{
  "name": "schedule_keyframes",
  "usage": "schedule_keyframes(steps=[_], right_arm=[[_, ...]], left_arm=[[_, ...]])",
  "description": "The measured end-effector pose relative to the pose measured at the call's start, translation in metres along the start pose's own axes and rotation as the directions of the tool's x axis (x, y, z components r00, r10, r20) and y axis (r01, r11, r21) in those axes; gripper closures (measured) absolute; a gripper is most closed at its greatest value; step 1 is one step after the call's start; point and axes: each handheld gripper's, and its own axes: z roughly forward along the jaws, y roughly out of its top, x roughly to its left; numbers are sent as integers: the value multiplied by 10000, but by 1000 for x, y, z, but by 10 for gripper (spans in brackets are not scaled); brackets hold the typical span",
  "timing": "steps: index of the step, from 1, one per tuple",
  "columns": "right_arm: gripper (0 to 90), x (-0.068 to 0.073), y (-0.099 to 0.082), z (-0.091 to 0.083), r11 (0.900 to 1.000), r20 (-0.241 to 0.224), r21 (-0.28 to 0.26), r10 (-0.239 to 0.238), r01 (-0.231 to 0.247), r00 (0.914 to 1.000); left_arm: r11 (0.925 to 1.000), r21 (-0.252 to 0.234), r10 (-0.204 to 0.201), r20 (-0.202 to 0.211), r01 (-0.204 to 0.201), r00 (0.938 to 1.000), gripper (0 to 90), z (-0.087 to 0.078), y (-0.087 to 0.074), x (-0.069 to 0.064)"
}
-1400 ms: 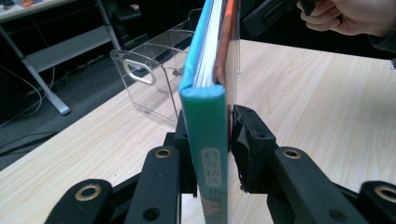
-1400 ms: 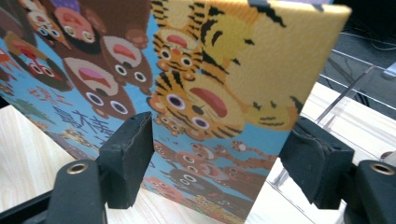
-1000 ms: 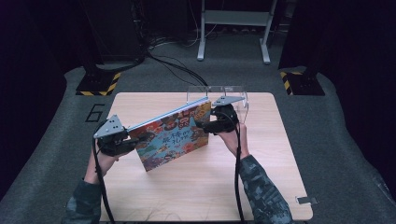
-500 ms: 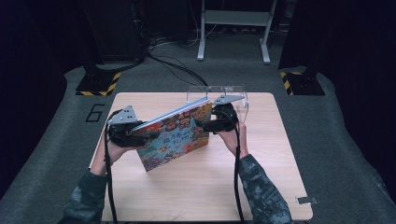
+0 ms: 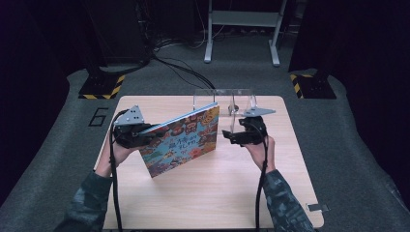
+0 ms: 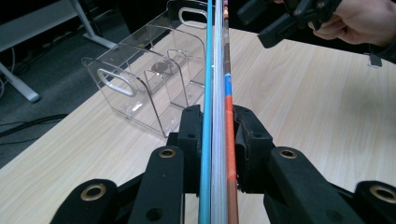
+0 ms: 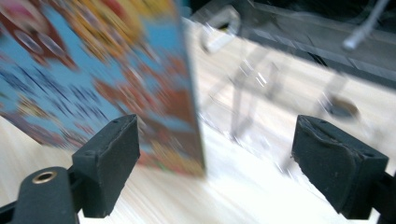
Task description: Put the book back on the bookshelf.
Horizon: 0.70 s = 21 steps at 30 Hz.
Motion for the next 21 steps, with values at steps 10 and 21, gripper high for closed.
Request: schedule_keyframes(steps=[10,21], right_arm=[[0,-76,-108,-5,9764,2671,1239,1388,-1768,9536],[0,-110,-141,-5,9624,3652,1065,1960,-2500,9101]], left_arm=[[9993,255,-298,363,289,9989,781,1,3,0],[9970,715,-340,367,313,9987,790,0,9,-1]])
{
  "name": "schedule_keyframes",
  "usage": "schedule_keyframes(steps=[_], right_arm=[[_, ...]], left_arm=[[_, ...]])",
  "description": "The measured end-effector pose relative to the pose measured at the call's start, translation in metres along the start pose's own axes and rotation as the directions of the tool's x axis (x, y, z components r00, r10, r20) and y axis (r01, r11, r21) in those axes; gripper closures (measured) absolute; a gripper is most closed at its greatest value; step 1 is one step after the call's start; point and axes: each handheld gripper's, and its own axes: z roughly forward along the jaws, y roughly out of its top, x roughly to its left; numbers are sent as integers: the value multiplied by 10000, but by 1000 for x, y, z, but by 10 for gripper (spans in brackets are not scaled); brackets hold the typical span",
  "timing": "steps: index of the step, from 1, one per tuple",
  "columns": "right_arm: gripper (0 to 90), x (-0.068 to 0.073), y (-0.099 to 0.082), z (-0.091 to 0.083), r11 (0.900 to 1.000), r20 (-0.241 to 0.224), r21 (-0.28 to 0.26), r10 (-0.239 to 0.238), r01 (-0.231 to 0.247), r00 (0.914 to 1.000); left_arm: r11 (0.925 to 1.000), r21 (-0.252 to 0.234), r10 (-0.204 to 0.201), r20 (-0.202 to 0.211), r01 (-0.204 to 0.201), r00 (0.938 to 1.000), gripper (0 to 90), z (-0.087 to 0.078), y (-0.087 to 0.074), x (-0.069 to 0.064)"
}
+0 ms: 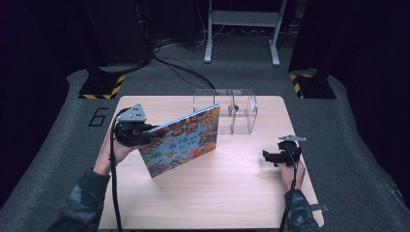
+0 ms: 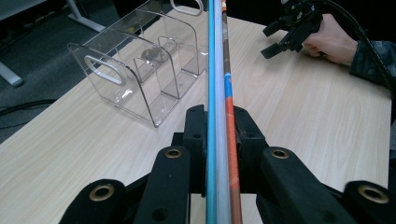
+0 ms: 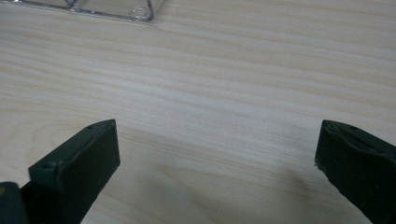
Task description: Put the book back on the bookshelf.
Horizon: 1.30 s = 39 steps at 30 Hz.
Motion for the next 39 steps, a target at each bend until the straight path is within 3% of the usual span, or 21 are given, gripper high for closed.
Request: schedule_keyframes(steps=[4,8,14,16,28,39], right_arm=[[0,-8,-4,3,9997,150,-12,225,-225,9996],[0,-11,-7,5,9995,231,58,324,-325,9992],[0,-6,-6,8,9999,530,151,-2,-6,9986],[0,-8,-6,8,9996,489,195,-228,219,9985],[0,-7,-6,8,9998,456,157,-137,130,9989],[4,-9,-7,8,9998,381,91,-169,166,9991]], left_arm=[[9998,-10,-220,-59,220,9997,790,1,0,1],[9999,15,-158,-24,158,9999,785,1,1,2],[10000,75,-42,-131,43,9999,761,4,2,3],[9999,157,13,-127,-11,9999,764,4,3,3],[9994,119,-329,288,326,9990,807,5,9,0],[9987,-123,-486,248,489,9985,807,7,27,2]])
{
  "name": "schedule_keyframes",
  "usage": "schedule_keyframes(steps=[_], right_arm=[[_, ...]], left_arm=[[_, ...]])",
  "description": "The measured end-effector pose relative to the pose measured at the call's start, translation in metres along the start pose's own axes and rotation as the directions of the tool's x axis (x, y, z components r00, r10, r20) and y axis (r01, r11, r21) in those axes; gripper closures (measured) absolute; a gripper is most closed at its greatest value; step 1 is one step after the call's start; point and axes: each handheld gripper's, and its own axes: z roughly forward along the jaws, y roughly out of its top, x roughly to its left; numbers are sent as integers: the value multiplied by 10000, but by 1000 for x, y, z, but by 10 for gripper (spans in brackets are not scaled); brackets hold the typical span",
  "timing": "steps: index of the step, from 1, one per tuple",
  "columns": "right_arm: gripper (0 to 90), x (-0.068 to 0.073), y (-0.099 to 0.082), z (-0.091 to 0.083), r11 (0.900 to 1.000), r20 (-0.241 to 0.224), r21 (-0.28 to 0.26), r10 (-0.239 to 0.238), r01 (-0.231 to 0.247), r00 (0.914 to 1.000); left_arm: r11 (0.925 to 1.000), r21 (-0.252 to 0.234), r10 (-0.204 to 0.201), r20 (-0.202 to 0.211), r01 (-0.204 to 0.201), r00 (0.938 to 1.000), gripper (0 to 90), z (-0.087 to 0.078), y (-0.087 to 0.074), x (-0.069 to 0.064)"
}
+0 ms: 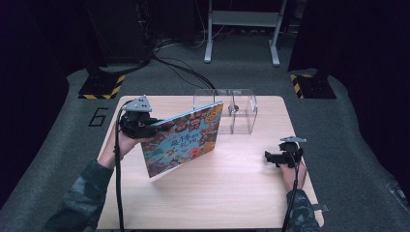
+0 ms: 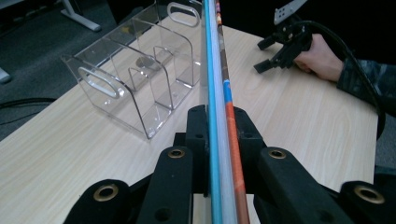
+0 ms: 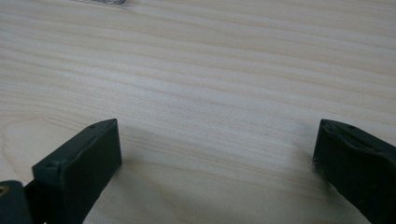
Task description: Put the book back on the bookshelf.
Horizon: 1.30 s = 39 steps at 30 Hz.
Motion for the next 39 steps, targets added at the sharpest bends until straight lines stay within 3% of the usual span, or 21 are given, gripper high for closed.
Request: schedule_keyframes(steps=[9,21,29,39], right_arm=[[8,1,0,0,10000,-24,-34,63,-63,10000],[11,0,0,0,10000,-29,-20,-28,28,10000],[13,0,0,0,10000,-2,6,-38,38,10000],[13,0,0,0,10000,-9,-9,-96,96,10000]], left_arm=[[9999,-102,-23,-408,19,9992,808,0,15,2],[9995,-297,85,-552,-102,9984,806,-7,35,-1],[9980,-598,-227,-537,195,9983,806,-6,42,-1],[9919,-1122,-700,-931,594,9932,805,-7,48,1]])
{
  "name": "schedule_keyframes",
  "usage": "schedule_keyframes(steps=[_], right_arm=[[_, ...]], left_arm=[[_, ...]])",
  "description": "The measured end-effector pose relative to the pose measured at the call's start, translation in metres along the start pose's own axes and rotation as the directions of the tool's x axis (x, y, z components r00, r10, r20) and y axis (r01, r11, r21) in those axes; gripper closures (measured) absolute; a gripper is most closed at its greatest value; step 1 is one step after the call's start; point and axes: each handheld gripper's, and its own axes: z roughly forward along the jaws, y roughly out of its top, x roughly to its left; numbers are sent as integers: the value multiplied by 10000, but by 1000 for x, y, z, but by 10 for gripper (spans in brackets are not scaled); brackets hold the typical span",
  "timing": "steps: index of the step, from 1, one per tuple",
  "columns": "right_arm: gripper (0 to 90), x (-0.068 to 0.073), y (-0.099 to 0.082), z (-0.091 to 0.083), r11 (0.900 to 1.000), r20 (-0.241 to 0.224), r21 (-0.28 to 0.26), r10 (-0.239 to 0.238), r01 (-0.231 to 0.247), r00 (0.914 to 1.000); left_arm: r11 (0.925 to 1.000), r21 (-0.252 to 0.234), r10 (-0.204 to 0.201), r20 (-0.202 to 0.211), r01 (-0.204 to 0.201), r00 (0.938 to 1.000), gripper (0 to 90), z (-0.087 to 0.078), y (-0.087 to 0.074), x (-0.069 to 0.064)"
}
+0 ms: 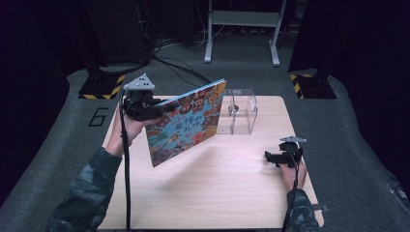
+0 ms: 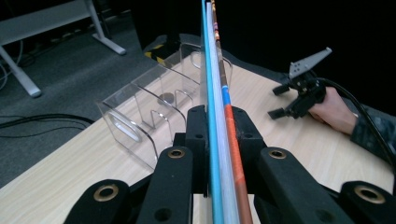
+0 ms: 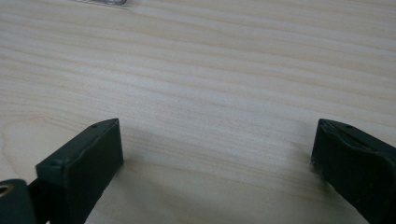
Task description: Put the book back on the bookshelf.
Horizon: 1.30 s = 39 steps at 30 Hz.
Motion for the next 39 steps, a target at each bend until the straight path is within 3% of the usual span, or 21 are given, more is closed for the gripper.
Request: schedule_keyframes(steps=[8,19,34,39], right_arm=[[18,0,0,0,10000,-10,-11,39,-39,10000],[20,1,0,0,10000,-26,-35,83,-83,10000],[20,1,0,0,10000,-7,-42,47,-47,10000],[21,1,0,0,10000,-5,-43,45,-45,10000]], left_arm=[[9990,-333,-299,-348,287,9989,806,1,7,1],[9973,-385,-660,-966,625,9931,805,-16,-6,6],[9909,-663,-1269,-1743,1169,9765,805,5,-9,3],[9832,-917,-1728,-1903,1578,9664,805,14,-12,7]])
